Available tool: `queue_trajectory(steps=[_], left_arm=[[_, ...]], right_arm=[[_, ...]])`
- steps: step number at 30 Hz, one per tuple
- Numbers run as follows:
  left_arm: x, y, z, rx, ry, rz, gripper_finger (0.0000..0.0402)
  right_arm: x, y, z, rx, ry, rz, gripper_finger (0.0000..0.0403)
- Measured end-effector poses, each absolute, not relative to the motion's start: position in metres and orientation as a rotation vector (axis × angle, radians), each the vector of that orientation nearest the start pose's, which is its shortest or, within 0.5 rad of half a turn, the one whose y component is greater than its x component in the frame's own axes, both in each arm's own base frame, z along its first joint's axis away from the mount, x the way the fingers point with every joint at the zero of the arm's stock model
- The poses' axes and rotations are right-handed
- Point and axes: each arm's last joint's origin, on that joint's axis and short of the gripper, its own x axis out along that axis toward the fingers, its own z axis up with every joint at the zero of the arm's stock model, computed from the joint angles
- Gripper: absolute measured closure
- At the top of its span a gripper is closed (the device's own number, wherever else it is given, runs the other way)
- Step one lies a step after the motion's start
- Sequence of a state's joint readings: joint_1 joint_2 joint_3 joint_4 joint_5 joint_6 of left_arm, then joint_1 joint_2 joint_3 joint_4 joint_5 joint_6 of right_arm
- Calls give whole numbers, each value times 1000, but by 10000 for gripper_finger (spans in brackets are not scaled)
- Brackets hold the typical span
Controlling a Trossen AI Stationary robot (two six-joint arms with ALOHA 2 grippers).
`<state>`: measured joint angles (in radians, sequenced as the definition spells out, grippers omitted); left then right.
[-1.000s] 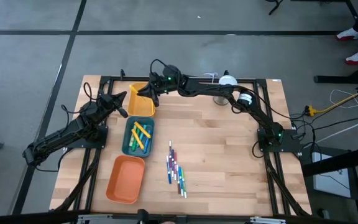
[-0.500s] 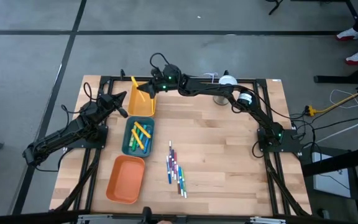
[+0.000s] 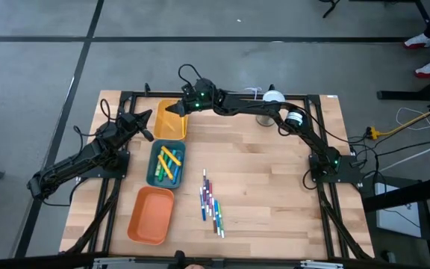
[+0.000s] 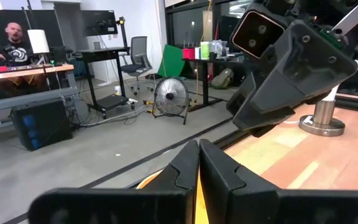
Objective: Pick & Place Markers
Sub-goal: Put the yellow pen into the yellow bin, then put the left blue marker pen into the orange bin
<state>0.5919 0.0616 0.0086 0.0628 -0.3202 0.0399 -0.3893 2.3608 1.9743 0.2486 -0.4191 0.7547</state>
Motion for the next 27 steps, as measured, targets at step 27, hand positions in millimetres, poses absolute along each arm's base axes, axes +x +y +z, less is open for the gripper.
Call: queue_trajectory(steps=[27], left_arm=[[78, 63, 168, 38, 8, 912, 394]], right_arm=[[508, -131, 290, 360, 221, 208, 233]])
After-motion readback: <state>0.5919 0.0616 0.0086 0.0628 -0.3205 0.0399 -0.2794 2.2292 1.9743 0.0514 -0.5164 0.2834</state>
